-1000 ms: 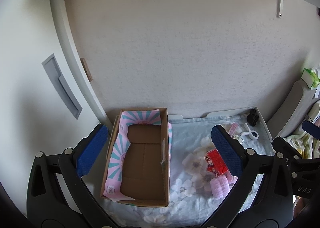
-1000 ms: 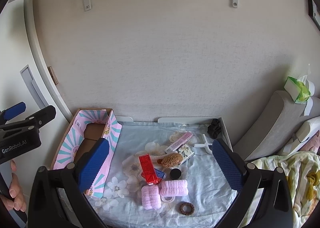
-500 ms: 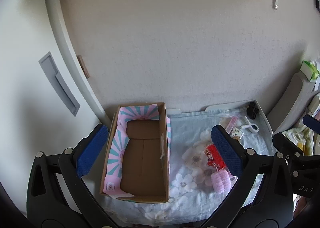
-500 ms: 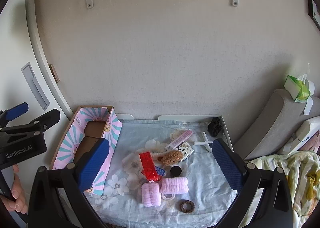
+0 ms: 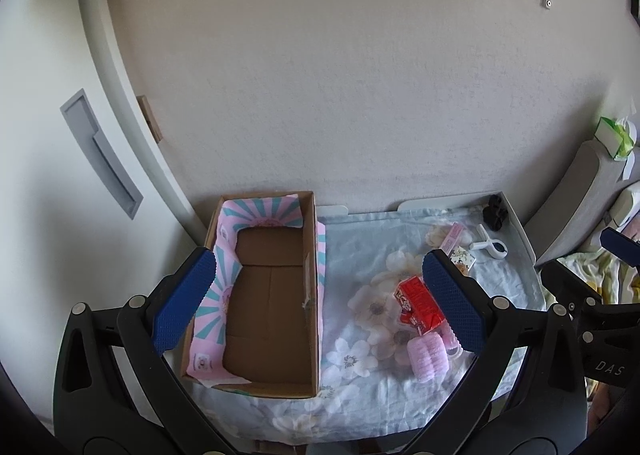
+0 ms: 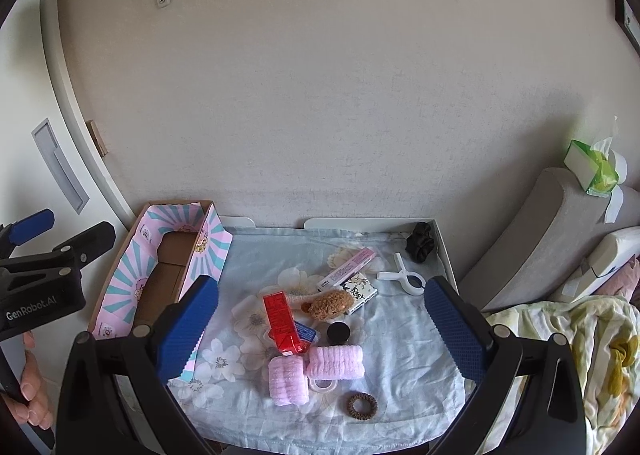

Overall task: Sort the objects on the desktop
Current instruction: 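Grasp the red snack box with the left tool while the right tool grasps a pink scrunchie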

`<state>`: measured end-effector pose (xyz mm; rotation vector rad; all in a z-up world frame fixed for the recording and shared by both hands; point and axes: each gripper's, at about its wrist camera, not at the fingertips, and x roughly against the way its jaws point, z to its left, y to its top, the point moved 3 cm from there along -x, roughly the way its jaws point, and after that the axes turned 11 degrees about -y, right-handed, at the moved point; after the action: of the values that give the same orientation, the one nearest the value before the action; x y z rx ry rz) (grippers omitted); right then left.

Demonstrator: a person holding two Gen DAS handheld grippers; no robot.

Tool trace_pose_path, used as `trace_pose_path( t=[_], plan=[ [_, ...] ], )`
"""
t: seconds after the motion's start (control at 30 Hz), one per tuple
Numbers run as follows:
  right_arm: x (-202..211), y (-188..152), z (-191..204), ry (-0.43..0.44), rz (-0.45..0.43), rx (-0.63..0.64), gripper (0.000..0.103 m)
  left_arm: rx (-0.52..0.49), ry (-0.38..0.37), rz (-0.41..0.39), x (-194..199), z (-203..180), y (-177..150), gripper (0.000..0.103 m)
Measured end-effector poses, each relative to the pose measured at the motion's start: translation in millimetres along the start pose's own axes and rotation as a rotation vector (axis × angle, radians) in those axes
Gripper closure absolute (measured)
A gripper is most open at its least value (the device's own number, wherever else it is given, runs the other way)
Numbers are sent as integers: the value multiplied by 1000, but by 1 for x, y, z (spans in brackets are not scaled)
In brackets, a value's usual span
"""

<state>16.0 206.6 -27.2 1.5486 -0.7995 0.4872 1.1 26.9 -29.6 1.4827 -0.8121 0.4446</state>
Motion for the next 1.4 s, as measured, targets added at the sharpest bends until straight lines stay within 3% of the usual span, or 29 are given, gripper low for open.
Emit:
trace_pose_path(
  t=[0.17,0.33,0.53,0.8,0.97,1.17,1.4],
  plan=[
    [-8,-2,-12,4,10,-9,0,-8,2,22,-10,-6,-3,0],
    [-23,-13,-53,1,26,-55,0,-24,-4,71,-30,-15,-9,0],
    [-55,-36,-86,-48,92,-29,0,-30,-64,159,-70,-36,-26,0],
    [-107,-79,-95,36,182,-14,0,-25,-66,298,-137,-65,-58,0],
    [-144,-105,-82,113,238,87,0,-1,-34,375,-180,-71,-77,0],
    [-179,-132,-60,243,316,172,0,20,11,445,-218,-75,-89,0],
    [-203,-144,-40,335,378,173,0,3,56,489,-247,-76,-94,0]
  ],
)
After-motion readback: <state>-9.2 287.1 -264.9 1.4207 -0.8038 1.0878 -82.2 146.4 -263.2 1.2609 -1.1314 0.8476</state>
